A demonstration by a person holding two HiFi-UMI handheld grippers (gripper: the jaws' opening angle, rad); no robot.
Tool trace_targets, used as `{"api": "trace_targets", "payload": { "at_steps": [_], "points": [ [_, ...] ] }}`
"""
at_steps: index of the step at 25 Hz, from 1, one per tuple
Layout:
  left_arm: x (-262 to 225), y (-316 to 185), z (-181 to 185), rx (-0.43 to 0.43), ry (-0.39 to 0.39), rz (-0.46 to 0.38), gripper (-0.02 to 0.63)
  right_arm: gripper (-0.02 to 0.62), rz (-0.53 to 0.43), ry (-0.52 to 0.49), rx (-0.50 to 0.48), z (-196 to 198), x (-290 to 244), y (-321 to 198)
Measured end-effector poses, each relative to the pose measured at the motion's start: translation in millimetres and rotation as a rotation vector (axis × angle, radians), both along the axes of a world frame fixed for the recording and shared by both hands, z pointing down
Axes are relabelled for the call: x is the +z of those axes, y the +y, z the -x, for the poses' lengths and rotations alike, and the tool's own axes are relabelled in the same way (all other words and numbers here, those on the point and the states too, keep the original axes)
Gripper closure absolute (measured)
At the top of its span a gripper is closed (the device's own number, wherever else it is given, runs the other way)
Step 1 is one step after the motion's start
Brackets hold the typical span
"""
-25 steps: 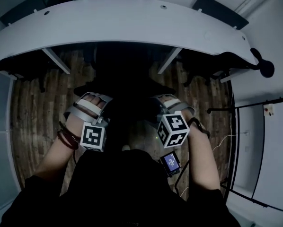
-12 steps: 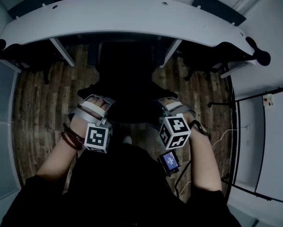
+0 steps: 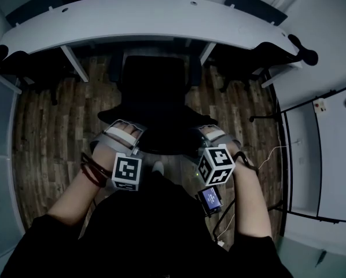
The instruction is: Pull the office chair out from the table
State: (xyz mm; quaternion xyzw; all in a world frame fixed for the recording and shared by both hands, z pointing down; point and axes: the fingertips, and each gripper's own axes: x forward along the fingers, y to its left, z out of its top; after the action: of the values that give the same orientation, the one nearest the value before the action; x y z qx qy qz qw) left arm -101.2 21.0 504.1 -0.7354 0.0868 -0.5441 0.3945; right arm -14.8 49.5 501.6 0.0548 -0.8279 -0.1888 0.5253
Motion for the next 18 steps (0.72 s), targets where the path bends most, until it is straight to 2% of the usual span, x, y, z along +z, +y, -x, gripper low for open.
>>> {"api": "trace_targets", "payload": {
  "at_steps": [9,18],
  "points": [
    [-2.5,76.9,24.9,0.051,0.023,0.005,0.436,0.327,-0.006,0.011,0.062,25.9,0.9,78.6],
    [-4.0,147.4,17.0,0.077,0.035,-0.009,0.446,0.322,0.024,-0.003,0.083,19.6,0.2,151.5]
  ]
}}
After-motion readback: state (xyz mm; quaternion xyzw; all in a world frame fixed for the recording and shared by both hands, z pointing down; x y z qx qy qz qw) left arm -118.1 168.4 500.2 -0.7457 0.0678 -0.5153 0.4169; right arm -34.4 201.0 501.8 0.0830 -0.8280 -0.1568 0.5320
